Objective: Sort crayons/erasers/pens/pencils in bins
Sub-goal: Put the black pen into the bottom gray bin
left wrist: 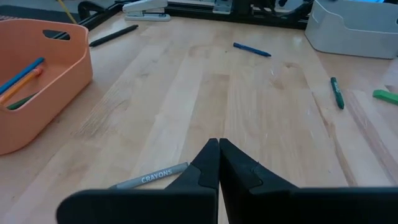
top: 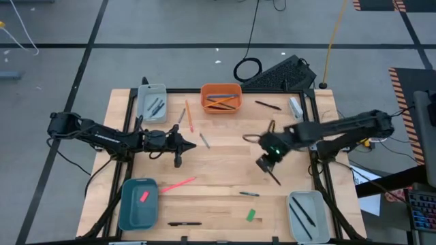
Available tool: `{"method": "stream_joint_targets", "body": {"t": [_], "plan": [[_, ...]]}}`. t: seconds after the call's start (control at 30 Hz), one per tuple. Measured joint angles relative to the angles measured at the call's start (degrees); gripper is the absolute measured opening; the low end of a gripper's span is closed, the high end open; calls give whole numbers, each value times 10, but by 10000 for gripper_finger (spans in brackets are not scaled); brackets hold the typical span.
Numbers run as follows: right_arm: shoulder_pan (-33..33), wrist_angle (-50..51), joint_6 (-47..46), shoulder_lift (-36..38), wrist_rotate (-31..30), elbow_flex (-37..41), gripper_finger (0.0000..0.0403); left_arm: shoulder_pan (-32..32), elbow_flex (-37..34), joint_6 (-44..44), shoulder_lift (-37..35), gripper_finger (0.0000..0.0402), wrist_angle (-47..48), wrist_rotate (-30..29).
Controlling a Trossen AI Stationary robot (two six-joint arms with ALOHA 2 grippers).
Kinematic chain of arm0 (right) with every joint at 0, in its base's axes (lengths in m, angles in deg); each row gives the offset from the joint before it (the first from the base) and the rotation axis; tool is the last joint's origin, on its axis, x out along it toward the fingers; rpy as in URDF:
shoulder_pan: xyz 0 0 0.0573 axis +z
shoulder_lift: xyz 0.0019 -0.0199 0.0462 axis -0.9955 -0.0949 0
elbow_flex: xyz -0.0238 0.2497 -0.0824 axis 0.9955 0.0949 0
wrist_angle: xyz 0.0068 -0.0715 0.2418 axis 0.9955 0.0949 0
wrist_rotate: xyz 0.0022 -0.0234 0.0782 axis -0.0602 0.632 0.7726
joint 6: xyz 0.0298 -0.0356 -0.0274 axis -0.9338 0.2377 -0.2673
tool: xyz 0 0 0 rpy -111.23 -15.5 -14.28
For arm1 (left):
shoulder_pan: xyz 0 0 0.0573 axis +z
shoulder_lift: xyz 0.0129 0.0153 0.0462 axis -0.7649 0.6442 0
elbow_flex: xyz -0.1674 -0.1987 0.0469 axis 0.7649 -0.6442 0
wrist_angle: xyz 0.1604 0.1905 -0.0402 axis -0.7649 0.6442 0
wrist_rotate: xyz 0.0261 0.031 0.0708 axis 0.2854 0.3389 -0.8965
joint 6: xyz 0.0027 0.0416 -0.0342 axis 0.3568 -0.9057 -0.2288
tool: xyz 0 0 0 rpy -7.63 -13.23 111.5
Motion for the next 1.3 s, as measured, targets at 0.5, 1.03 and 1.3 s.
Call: {"method": "stream_joint_targets", "body": {"t": [0.5,1.03,1.3], "plan": [[384,37,-464,52,-170,45,56,0,0,0,0,10,10,0],[520,-93,-626,52,-153,182,57,0,0,0,0,4,10,-8],[537,-131,-628,52,-149,201,68,0,0,0,0,13,9,-11]]}}
